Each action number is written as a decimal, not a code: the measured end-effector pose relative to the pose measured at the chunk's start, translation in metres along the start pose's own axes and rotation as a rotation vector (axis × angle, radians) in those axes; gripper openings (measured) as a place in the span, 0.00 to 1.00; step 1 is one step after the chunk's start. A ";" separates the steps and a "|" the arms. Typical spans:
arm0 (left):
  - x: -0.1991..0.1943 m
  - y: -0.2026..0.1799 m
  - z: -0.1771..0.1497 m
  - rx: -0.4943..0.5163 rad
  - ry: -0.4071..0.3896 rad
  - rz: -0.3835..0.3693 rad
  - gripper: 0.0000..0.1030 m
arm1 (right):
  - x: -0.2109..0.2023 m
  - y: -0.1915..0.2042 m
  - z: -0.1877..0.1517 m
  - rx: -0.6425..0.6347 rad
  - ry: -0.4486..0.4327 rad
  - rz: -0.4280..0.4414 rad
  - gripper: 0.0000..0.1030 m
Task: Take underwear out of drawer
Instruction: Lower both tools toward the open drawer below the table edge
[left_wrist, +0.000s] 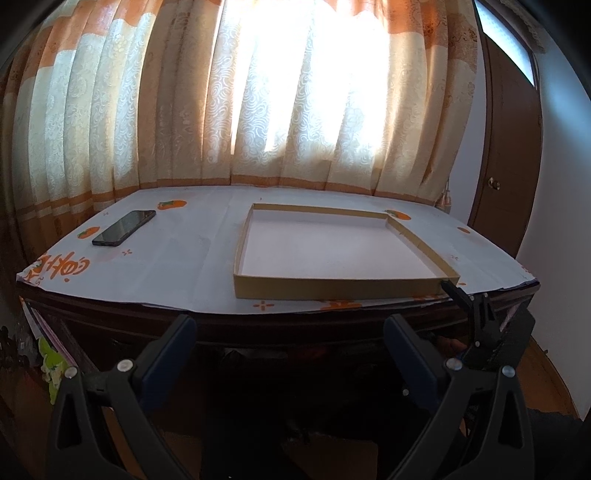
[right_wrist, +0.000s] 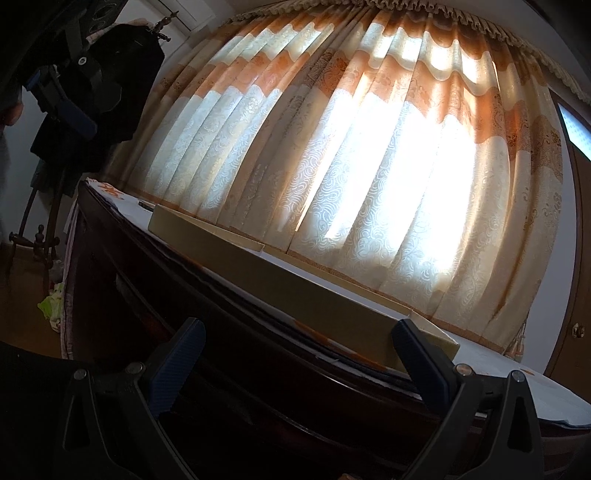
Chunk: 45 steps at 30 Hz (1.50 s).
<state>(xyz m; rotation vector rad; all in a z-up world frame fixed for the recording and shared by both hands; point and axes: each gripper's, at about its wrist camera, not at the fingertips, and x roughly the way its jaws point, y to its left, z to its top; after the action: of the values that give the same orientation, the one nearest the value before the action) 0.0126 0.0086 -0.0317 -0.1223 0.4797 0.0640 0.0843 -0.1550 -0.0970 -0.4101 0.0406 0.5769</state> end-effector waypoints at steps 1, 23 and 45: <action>0.001 0.000 0.000 0.000 0.003 0.000 1.00 | 0.000 0.000 -0.001 -0.005 -0.002 0.002 0.99; -0.001 -0.010 0.000 0.011 0.012 -0.009 1.00 | 0.011 -0.004 -0.004 -0.092 0.074 0.034 0.99; -0.002 -0.008 0.001 -0.010 0.005 -0.017 1.00 | -0.007 -0.007 0.002 -0.047 0.131 0.033 0.99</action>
<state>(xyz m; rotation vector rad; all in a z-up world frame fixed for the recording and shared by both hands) 0.0125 0.0012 -0.0291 -0.1363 0.4837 0.0497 0.0817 -0.1635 -0.0915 -0.4931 0.1601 0.5834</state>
